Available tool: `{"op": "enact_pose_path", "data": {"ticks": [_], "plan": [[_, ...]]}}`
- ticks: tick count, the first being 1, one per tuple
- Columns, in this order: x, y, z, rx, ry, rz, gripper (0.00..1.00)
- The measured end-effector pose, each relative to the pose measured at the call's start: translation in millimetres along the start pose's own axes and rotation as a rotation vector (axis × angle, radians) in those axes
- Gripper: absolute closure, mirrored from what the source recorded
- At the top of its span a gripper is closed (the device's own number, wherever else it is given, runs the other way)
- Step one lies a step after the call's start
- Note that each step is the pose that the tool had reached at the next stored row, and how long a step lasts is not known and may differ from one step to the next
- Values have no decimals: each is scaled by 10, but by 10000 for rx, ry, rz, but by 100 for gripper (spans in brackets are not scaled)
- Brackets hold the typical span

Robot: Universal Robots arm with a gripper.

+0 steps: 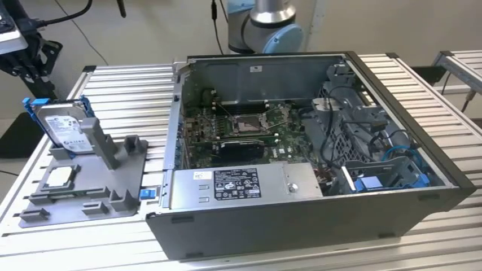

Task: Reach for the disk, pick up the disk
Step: 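Reach for the disk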

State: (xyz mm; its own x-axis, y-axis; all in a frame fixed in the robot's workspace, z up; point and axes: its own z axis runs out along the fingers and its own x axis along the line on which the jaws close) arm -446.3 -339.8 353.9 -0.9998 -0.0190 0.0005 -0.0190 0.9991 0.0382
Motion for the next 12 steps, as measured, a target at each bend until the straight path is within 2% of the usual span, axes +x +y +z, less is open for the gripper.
{"op": "enact_pose_path", "data": {"ticks": [3, 5, 12], "plan": [[140, 15, 2, 0, -1, -2, 100], [204, 12, 2, 0, 1, 0, 100], [209, -73, -1, 0, 0, -1, 100]]}}
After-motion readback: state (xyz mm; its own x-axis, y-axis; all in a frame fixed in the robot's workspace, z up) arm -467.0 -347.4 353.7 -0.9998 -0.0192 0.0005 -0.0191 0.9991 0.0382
